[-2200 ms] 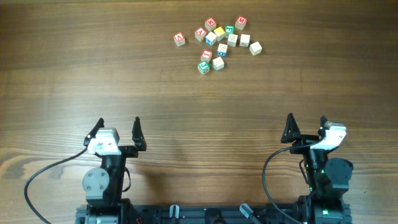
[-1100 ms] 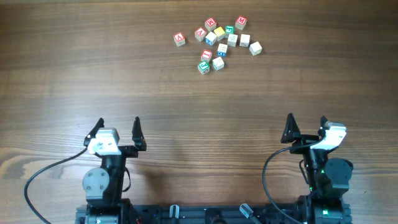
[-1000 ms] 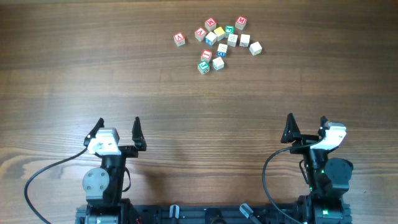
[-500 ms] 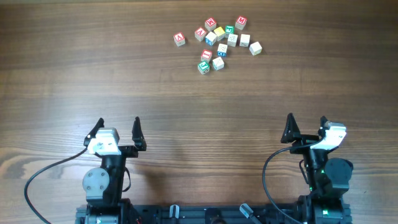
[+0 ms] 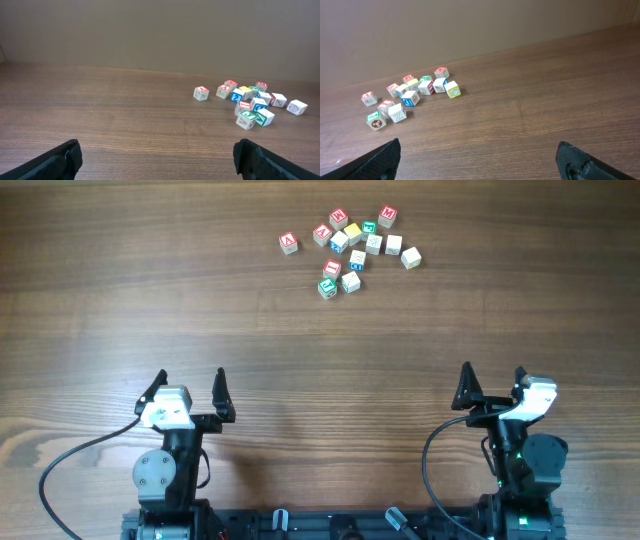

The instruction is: Form a tower

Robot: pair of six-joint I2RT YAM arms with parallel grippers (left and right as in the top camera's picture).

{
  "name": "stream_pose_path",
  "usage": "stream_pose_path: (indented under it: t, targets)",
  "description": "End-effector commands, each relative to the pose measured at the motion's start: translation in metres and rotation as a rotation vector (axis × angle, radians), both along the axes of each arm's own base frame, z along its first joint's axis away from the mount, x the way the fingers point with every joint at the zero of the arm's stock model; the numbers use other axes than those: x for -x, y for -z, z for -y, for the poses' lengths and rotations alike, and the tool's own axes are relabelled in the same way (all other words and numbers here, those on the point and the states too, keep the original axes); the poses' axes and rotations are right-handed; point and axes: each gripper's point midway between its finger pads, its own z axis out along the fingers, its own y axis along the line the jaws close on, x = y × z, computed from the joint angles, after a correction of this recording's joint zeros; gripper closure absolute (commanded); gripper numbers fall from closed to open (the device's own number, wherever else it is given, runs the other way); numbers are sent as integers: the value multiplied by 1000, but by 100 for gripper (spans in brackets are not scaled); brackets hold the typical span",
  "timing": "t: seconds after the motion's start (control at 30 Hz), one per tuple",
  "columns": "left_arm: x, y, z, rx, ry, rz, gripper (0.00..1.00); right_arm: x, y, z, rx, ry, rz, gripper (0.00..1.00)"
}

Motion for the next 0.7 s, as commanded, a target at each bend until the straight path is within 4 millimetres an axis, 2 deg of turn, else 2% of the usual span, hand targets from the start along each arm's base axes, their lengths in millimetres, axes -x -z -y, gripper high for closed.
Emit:
stream_pose_path:
  t: [0.0, 0.17, 0.37, 0.53, 0.67]
  targets:
    - [0, 2, 3, -19, 17, 1, 0, 0, -2, 0, 16, 0, 8, 0]
    - [0, 2, 6, -17, 34, 4, 0, 0, -2, 0, 15, 0, 8, 0]
    - [4, -12, 36, -6, 212, 62, 0, 0, -2, 0, 15, 0, 8, 0]
    - [4, -14, 39, 140, 220, 46, 0, 0, -2, 0, 16, 0, 8, 0]
    - [8, -38, 39, 143, 224, 94, 0, 0, -2, 0, 16, 0, 8, 0]
